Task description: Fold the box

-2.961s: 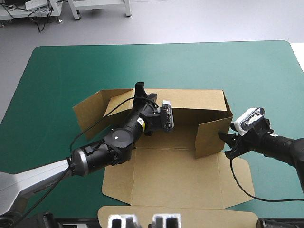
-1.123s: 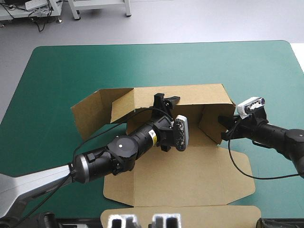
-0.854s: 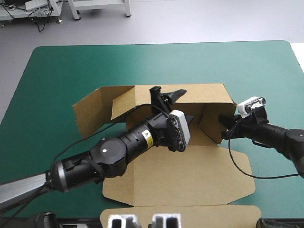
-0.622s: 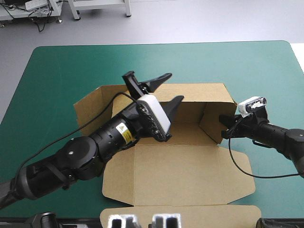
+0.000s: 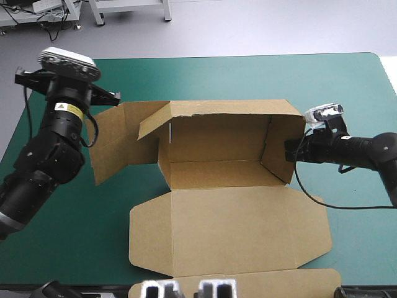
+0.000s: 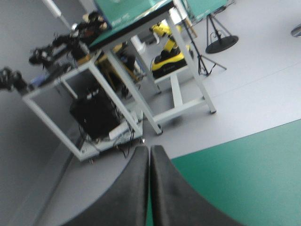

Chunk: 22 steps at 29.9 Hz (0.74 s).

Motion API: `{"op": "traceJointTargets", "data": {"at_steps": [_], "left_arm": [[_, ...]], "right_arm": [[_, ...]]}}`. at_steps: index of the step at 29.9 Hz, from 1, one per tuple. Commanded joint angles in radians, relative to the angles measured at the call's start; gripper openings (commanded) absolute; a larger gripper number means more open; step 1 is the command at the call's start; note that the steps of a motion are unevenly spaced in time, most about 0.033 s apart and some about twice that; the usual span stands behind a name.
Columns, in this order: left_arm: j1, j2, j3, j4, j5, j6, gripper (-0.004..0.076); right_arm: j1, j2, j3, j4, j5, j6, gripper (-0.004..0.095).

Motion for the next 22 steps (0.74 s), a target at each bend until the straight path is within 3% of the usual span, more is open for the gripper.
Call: {"op": "traceJointTargets", "data": {"at_steps": [1,6,11,14,17,22], "left_arm": [[0.178,-0.021,-0.029,-0.154,-0.085,-0.001,-0.0003],[0.439,0.0,-0.029,-0.555,-0.101,0.28,-0.0001],[0.589,0.033,-0.012,-1.004,-0.069,0.672,-0.0001],[0.643,0.06,0.012,-1.129,-0.003,0.748,-0.0001],[0.67,0.086,0.032,-1.159,0.076,0.785,-0.0001],[0.67,0.102,0.093,-1.178,0.094,0.805,-0.0002]], "right_arm": [[0.043,-0.027,-0.143,-0.155,0.102,0.221,0.0004],[0.065,0.039,-0.318,-0.304,0.237,0.364,0.0003],[0.067,0.153,-0.405,-0.313,0.266,0.366,0.0006],[0.067,0.221,-0.419,-0.317,0.264,0.366,0.0018],[0.069,0.29,-0.425,-0.32,0.258,0.366,0.0106],[0.104,0.401,-0.44,-0.322,0.217,0.357,0.0368]]}}
